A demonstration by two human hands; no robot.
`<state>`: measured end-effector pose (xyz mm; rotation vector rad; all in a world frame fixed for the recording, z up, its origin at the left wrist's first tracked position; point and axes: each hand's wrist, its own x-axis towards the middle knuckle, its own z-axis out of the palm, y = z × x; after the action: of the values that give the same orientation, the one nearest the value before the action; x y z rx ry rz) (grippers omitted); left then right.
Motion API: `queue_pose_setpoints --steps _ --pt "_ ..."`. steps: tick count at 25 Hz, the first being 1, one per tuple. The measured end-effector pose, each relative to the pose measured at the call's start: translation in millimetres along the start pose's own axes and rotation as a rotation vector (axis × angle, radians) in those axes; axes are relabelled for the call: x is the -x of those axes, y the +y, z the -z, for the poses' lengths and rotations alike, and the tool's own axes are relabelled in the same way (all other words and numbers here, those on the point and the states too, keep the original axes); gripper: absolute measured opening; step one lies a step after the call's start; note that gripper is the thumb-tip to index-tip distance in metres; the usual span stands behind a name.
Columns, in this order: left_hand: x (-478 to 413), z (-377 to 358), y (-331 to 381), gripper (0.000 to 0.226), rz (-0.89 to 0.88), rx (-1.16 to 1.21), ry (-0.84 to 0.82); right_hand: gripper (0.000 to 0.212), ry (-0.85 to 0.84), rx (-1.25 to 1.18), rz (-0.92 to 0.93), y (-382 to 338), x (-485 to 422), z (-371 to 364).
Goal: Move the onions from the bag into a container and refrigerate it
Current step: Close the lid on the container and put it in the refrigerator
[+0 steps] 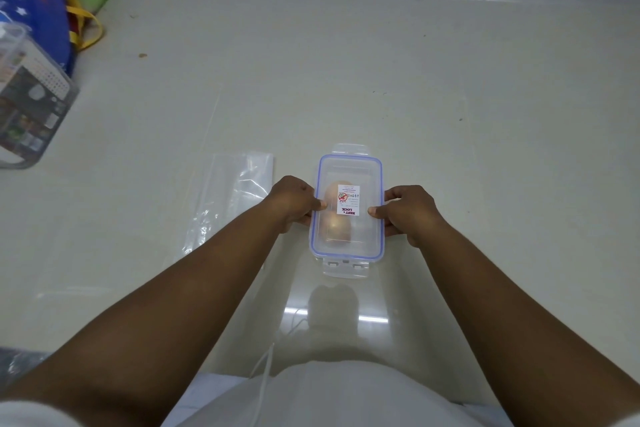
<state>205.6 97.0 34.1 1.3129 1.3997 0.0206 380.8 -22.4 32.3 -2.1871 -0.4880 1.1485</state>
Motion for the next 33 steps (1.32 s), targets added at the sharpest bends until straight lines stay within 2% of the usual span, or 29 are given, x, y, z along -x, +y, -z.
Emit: queue_pose_setpoints --steps 9,12,14,17,20,24,30,33 --pt "-2 0 -5 0.024 -0.026 0.035 -0.015 0.029 -0.044 -0.078 -0.01 4 -1 3" --pt "-2 -5 -10 0.029 -0.051 0.03 0.033 0.025 -0.039 -0.092 0.011 6 0 3" --pt "3 -8 -14 0.028 -0.071 0.014 0.088 0.026 -0.012 -0.062 0.037 6 3 1" --pt "17 -12 -24 0.029 -0.074 0.003 0.116 0.041 0.06 0.109 0.123 6 5 -6" --pt "41 -19 -40 0.024 -0.01 0.154 0.042 0.036 0.052 0.204 0.237 -1 10 -13" --pt "75 -33 -65 0.032 0.056 0.341 -0.052 0.033 -0.057 0.382 0.358 -20 9 -23" --pt "101 -53 -77 0.025 0.24 0.659 -0.234 0.033 -0.223 0.597 0.474 -40 2 -33" --pt "106 -42 -80 0.027 0.212 0.486 -0.268 0.033 -0.223 0.684 0.524 -41 5 -33"
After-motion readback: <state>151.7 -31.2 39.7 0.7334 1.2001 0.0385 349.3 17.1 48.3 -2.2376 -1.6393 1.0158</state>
